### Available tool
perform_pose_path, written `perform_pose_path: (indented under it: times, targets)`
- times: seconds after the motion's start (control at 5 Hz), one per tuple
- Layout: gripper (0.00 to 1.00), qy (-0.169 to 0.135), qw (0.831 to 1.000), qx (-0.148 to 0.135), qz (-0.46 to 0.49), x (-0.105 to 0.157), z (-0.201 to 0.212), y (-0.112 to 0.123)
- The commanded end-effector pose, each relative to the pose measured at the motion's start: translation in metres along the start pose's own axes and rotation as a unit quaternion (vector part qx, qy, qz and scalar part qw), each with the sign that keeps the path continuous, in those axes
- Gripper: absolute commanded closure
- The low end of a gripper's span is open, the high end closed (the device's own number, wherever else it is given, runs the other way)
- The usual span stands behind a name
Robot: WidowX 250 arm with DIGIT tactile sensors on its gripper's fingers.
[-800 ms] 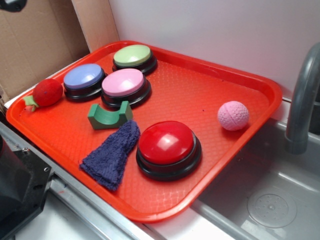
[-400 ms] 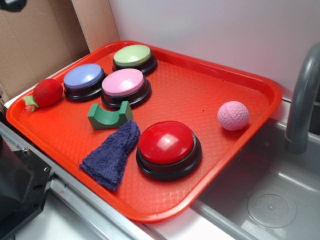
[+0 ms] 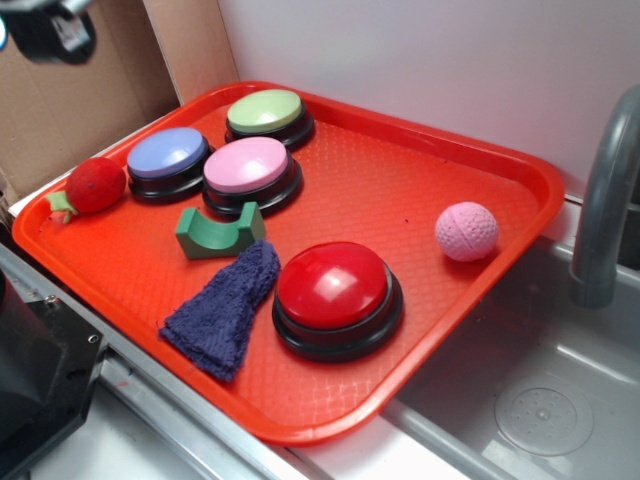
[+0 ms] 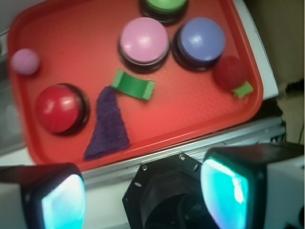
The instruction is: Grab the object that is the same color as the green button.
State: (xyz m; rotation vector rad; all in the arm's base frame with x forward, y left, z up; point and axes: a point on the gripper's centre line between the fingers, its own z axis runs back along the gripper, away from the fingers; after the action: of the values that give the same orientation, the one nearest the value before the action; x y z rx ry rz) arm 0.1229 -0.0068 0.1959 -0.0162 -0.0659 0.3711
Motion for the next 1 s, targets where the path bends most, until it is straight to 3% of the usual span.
perform_pose_path:
  times: [0.0, 0.2, 0.4, 0.8]
  targets:
    - [0.0, -0.028, 0.993, -0.014, 0.115, 0.022, -0.054, 0.004]
    - [0.0, -0.047, 0.987, 0.001, 0.154, 0.031, -0.081, 0.006]
    - [0.0, -0.05, 0.98, -0.009, 0.19, 0.044, -0.109, 0.01]
    - [0.0, -0.048, 0.979, 0.001, 0.2, 0.064, -0.158, 0.016]
